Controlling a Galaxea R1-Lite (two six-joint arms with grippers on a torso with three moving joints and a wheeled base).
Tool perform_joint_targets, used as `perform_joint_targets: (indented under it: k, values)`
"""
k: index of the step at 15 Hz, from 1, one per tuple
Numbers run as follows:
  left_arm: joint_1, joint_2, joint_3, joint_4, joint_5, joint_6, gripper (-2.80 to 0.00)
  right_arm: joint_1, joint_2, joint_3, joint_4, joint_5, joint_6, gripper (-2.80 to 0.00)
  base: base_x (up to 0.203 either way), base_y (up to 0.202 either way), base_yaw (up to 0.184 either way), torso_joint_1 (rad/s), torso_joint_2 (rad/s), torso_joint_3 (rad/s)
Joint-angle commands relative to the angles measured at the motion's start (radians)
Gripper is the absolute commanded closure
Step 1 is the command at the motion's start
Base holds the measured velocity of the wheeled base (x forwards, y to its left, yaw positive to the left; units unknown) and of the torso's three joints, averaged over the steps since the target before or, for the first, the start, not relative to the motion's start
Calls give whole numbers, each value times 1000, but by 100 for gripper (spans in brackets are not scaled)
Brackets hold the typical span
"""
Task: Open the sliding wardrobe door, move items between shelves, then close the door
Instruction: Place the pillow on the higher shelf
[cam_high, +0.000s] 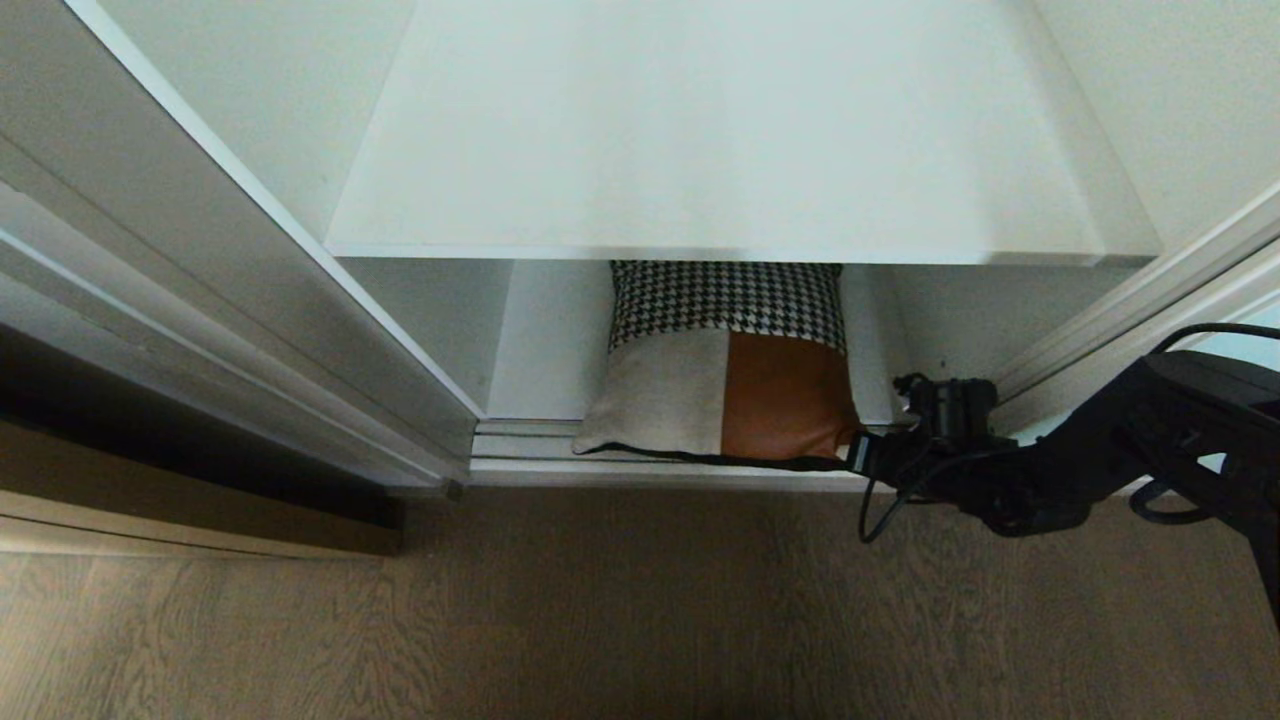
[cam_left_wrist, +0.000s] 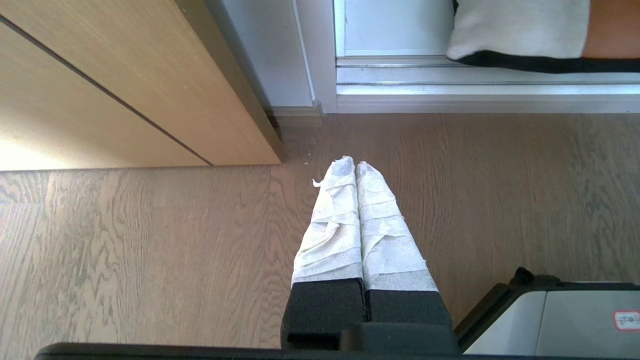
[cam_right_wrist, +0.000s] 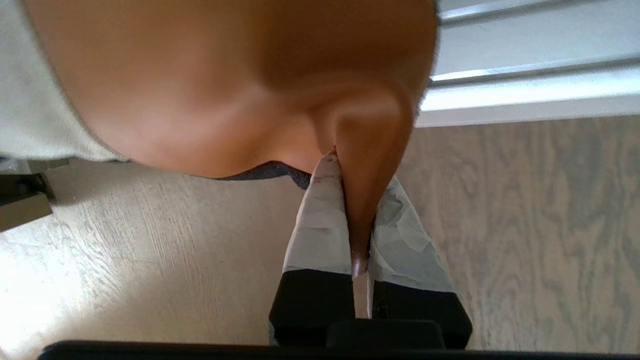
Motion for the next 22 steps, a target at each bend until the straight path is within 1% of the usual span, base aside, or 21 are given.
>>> perform_joint_targets:
  k: [1,3,5,6,8,11,13,14,18,20,22]
  values:
    - [1,2,2,0,0,0,0,27,-23,12,-4,-16,0,0,0,0,0,0,0,0]
    - [-1,2,2,0,0,0,0,48,-24,49,-7,-35,7,0,0,0,0,0,0,0]
    - [1,2,2,0,0,0,0,103,-36,102,-12,-99,32,0,0,0,0,0,0,0]
    - [0,2,2,0,0,0,0,117,-44,129,-16,-125,48,0,0,0,0,0,0,0]
    - [1,2,2,0,0,0,0,133,-45,146,-57,-141,52,0,0,0,0,0,0,0]
    - [1,2,2,0,0,0,0,156,-37,178,-61,-184,56,0,0,0,0,0,0,0]
    - [1,2,2,2,-1,4,0,132,-35,179,-63,-188,51,0,0,0,0,0,0,0]
    - [-1,2,2,5,-3,21,0,113,-43,186,-61,-187,51,0,0,0,0,0,0,0]
    - [-1,3,2,3,-4,32,0,81,-65,251,-71,-181,54,0,0,0,0,0,0,0]
    - [0,5,2,2,-30,42,0,50,-70,256,-72,-164,52,0,0,0,0,0,0,0]
    - [1,9,-18,39,-33,52,0,44,-81,266,-73,-160,53,0,0,0,0,0,0,0]
